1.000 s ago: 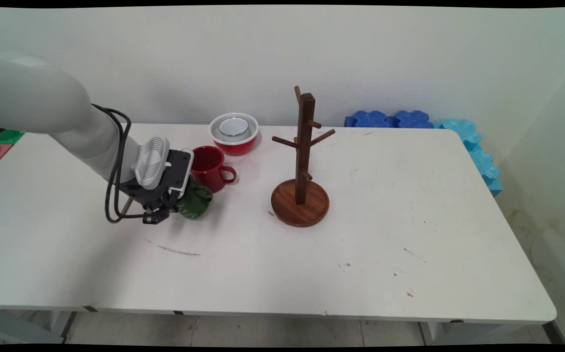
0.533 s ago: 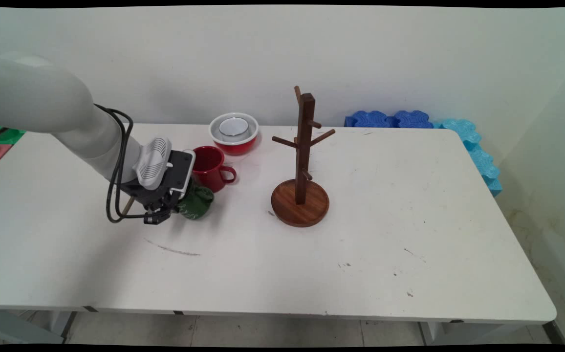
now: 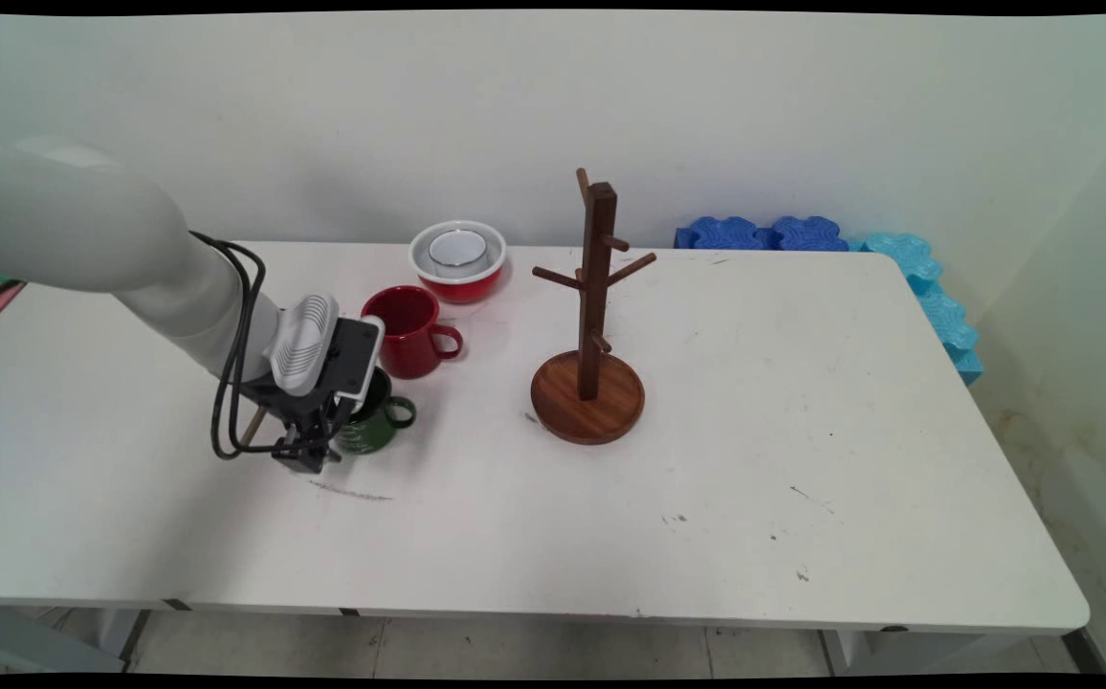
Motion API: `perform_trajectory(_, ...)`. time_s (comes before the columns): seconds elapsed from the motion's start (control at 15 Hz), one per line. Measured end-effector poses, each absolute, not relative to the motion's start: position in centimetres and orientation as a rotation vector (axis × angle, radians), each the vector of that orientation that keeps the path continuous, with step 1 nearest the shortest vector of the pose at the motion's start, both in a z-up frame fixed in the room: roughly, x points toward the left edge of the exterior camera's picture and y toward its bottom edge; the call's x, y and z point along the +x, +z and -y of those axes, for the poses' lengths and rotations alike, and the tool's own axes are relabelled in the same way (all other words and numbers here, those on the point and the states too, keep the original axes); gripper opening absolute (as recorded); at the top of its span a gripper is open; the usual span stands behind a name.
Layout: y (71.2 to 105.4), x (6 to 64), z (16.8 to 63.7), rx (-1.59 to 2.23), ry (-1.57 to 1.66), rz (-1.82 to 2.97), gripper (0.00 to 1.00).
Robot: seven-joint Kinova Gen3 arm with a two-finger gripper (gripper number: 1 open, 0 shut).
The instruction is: Place the picked object on the table
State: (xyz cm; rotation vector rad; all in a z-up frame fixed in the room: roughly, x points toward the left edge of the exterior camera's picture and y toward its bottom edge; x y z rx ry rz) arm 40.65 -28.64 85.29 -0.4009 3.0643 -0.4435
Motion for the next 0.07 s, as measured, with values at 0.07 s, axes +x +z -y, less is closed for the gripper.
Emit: perform_trajectory(0.07,85.16,40.62,28.57,-0.401,-0.442,-3.065,1.0)
